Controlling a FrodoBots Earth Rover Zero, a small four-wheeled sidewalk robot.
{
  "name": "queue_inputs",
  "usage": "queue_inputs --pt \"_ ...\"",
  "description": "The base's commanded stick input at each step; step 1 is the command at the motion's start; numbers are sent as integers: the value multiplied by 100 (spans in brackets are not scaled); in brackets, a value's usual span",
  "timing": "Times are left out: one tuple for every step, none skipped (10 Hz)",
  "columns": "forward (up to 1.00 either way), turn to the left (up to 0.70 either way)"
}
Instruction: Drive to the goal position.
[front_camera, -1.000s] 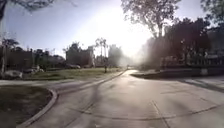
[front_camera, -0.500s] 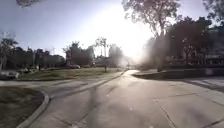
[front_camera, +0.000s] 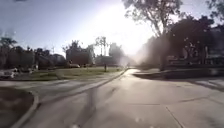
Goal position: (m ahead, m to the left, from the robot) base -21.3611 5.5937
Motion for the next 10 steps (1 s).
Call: queue_inputs --pt "70 0" --pt "70 0" --pt "70 0" --pt "70 0" --pt "69 0" --pt "67 -2" --pt "65 -23" --pt "63 -31" --pt "63 -31" --pt "62 -31"
